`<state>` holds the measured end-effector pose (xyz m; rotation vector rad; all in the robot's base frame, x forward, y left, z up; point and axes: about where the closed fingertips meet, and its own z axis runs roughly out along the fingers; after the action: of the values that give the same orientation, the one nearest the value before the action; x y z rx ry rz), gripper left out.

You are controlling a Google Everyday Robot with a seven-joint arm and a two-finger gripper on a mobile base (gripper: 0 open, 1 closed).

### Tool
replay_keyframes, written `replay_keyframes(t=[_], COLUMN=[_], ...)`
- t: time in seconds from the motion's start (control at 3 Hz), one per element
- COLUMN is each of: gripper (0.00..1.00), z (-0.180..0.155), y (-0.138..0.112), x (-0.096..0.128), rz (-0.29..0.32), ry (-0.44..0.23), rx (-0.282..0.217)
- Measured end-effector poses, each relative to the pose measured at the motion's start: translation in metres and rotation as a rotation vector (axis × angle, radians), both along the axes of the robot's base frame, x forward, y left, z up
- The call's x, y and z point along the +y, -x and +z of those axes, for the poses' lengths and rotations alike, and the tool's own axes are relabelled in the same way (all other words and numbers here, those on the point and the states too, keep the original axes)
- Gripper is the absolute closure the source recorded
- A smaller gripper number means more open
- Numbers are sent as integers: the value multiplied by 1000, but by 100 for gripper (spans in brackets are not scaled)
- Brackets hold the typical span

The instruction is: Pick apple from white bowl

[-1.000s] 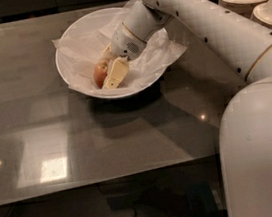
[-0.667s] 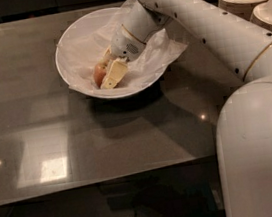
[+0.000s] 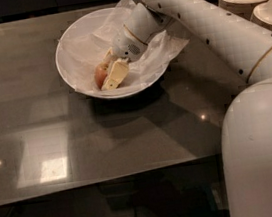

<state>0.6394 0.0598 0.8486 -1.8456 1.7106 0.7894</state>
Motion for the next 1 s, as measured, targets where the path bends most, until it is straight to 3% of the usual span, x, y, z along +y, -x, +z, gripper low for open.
replay_keyframes(t=[0.33, 1.0], gripper=[100, 100], z=[30, 95], y=[7, 25], x=[-6, -28], rz=[-6, 10], ry=[-96, -323], rx=[-51, -141])
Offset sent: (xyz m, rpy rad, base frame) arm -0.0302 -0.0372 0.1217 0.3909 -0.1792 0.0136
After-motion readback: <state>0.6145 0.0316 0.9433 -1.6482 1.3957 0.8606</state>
